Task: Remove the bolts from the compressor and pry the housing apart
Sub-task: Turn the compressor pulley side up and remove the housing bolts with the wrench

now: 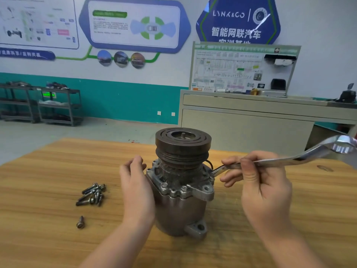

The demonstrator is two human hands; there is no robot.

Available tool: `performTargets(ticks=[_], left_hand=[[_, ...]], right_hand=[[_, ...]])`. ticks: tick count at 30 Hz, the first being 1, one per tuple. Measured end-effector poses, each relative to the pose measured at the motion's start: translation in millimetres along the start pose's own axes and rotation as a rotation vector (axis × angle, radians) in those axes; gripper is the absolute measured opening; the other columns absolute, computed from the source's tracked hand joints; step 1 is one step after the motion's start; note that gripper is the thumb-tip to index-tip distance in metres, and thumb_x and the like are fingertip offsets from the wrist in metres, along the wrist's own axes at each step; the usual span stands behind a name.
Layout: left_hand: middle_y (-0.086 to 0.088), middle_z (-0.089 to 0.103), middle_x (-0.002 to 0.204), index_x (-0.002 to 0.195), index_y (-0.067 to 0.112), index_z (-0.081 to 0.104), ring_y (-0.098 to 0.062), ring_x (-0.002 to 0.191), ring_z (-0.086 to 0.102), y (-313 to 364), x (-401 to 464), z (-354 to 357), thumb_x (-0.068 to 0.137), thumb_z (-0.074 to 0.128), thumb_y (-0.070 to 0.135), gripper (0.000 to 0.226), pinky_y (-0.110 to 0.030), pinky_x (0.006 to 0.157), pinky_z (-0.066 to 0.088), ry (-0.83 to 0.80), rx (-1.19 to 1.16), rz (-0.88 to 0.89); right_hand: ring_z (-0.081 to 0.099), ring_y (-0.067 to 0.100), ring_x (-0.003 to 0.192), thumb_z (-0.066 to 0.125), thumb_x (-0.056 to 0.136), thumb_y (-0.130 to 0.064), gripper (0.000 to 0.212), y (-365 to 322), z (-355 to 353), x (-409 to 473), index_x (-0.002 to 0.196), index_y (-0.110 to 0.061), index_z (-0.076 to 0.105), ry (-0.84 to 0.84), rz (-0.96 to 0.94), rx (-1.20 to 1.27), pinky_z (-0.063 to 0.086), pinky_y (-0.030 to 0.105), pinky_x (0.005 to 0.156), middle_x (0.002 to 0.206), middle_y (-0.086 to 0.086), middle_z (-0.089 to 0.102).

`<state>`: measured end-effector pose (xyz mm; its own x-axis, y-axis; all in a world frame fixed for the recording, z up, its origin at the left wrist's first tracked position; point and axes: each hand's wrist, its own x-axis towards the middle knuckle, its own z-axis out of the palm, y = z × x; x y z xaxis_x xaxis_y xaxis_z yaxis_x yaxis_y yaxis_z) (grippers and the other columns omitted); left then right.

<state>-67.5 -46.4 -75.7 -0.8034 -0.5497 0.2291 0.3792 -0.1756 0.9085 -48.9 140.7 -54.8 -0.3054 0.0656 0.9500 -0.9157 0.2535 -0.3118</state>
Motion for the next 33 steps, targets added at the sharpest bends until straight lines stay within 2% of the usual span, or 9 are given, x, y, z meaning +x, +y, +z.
performTargets(ticks=[5,9,12,14,19,22,26,29,33], left_hand=[[0.012,0.063,0.099,0.101,0.026,0.06,0.009,0.086,0.061,2,9,-2,0.099,0.045,0.024,0.014,-0.02,0.077,0.046,-0.114,-0.016,-0.066],[0.002,0.069,0.106,0.108,0.019,0.066,-0.004,0.101,0.063,-3,10,-3,0.097,0.047,0.025,0.023,-0.029,0.089,0.05,-0.188,-0.025,-0.143],[0.011,0.068,0.093,0.102,0.024,0.065,0.01,0.08,0.064,-6,13,-4,0.098,0.045,0.021,0.021,-0.015,0.063,0.049,-0.169,-0.014,-0.101],[0.014,0.069,0.086,0.099,0.025,0.065,0.013,0.073,0.063,-8,15,-5,0.098,0.044,0.019,0.022,-0.012,0.058,0.048,-0.172,0.0,-0.099],[-0.003,0.074,0.107,0.106,0.019,0.073,-0.02,0.108,0.066,-12,19,-5,0.098,0.043,0.024,0.032,-0.044,0.1,0.047,-0.251,-0.008,-0.206],[-0.002,0.075,0.102,0.094,0.027,0.078,-0.018,0.102,0.069,-16,20,-5,0.098,0.041,0.026,0.037,-0.042,0.092,0.049,-0.262,-0.025,-0.204],[0.0,0.076,0.097,0.086,0.032,0.079,-0.011,0.093,0.071,-16,20,-6,0.099,0.042,0.024,0.04,-0.035,0.08,0.048,-0.27,-0.07,-0.211],[-0.002,0.076,0.098,0.087,0.03,0.079,-0.012,0.095,0.071,-15,22,-6,0.099,0.041,0.024,0.041,-0.036,0.082,0.048,-0.282,-0.058,-0.209],[-0.004,0.074,0.107,0.102,0.021,0.075,-0.019,0.108,0.067,-15,21,-7,0.1,0.04,0.027,0.036,-0.042,0.095,0.047,-0.314,0.003,-0.177]], right_hand=[[0.068,0.008,0.063,0.044,0.102,-0.035,0.016,3,-1,-1,0.106,-0.048,0.052,-0.045,-0.062,-0.064,0.054,0.029,0.051,0.085,-0.006,0.065],[0.066,0.003,0.066,0.049,0.1,-0.031,0.032,4,2,-9,0.092,-0.006,0.066,-0.074,-0.138,-0.158,0.054,0.029,0.049,0.079,-0.001,0.068],[0.064,0.003,0.074,0.057,0.095,-0.025,0.026,-3,11,-16,0.088,-0.003,0.07,-0.133,-0.254,-0.276,0.053,0.023,0.066,0.081,-0.005,0.068],[0.059,0.003,0.076,0.052,0.096,-0.026,0.03,-5,17,-18,0.085,-0.003,0.068,-0.136,-0.298,-0.316,0.048,0.015,0.07,0.081,-0.005,0.065],[0.05,0.012,0.055,0.033,0.101,-0.045,0.036,-6,29,-17,0.081,-0.026,0.056,0.271,0.155,0.226,0.042,0.018,0.055,0.074,0.001,0.061],[0.043,0.016,0.041,0.033,0.1,-0.033,0.032,5,24,-6,0.076,-0.023,0.053,0.482,0.58,0.455,0.035,0.018,0.042,0.06,0.003,0.059],[0.042,0.013,0.036,0.032,0.105,-0.021,0.028,32,8,14,0.084,-0.01,0.047,0.442,1.063,0.763,0.031,0.017,0.034,0.056,0.007,0.057],[0.052,0.012,0.041,0.035,0.104,-0.024,0.031,36,-6,21,0.08,-0.01,0.048,0.568,1.011,0.846,0.039,0.016,0.038,0.06,0.008,0.062],[0.059,0.012,0.045,0.042,0.102,-0.028,0.028,23,-7,16,0.082,-0.011,0.051,0.531,0.757,0.516,0.044,0.018,0.041,0.063,0.005,0.069]])
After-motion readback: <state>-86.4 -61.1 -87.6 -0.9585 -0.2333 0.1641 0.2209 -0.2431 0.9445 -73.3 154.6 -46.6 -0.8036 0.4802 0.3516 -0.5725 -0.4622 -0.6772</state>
